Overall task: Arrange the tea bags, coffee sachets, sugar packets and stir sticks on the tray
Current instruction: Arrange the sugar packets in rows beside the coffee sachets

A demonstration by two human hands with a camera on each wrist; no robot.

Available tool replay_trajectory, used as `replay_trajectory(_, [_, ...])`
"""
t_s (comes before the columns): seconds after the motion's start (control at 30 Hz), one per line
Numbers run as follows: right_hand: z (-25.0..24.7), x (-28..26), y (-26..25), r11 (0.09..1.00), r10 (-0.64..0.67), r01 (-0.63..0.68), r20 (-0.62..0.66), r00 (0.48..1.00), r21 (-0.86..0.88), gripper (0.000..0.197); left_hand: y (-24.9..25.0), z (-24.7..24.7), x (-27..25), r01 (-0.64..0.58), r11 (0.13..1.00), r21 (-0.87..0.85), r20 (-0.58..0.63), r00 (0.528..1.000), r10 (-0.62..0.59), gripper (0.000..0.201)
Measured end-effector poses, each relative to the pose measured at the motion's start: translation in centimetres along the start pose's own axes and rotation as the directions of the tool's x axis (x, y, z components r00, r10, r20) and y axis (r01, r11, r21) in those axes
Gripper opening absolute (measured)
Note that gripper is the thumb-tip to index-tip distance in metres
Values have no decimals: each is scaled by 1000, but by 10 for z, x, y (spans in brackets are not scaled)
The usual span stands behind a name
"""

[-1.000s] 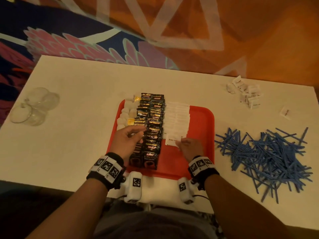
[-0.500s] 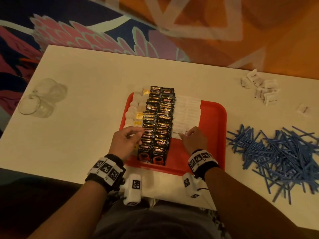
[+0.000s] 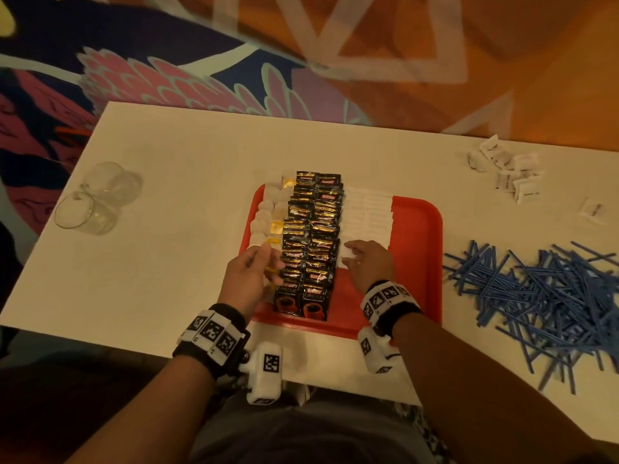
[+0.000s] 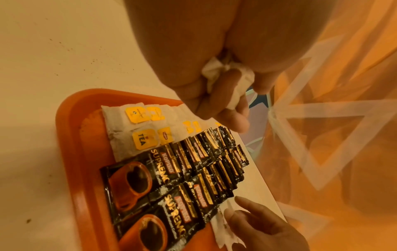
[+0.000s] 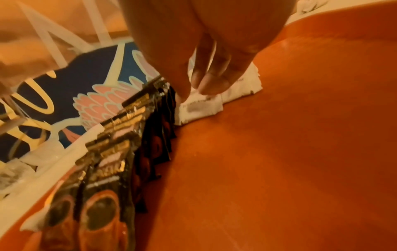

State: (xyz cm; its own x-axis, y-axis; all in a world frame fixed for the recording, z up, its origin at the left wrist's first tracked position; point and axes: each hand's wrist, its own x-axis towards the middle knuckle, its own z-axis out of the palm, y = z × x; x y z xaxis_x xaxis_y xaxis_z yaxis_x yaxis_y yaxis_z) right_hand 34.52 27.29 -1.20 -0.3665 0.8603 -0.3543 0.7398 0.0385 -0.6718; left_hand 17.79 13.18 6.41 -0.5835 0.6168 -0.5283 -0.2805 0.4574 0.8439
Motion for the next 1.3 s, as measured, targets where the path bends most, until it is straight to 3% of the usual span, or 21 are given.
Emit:
replay_trajectory(0.17, [-30,-20,-17,981,6,3,-48,999,193,13,17,27,-10,84,986,-147,72,995,-74,54])
replay_trajectory(0.33, [-67,-50,-44,915,-215,163,102,971,369,15,33,68,-21,92,977,-193,197,979,-53,70])
replay_trajectory(0.47, [-93,-67,-51,920,-250,184,157,955,345,19,43,101,-24,117,973,-200,312,949,-50,83])
replay_trajectory(0.63, [-124,-74,-44,936,-217,189,65,974,296,4,57,126,-35,157,977,-145,455,887,-75,77])
replay_trajectory(0.73, [-146,-72,-35,931,-148,143,-10,989,336,6,62,135,-44,116,990,-76,551,833,-55,55])
replay_trajectory(0.9, [-169,-73,-28,931,-120,126,-37,992,344,7,58,146,-45,-135,991,-11,395,910,128,12])
replay_trajectory(1.0, [-176,-71,-23,919,-128,132,-36,991,371,10,62,155,-49,-177,984,-34,319,931,179,15])
replay_trajectory(1.13, [-182,-70,-16,924,-128,151,-86,988,352,16,67,165,-52,-282,960,-3,266,925,272,9])
replay_trajectory(1.23, [-183,-74,-14,859,-163,233,-186,969,457,26,70,169,-53,-312,950,-7,236,923,305,7])
replay_trajectory(1.3, [-181,-75,-15,807,-222,273,-158,962,523,24,72,169,-55,-317,948,-18,238,920,312,12])
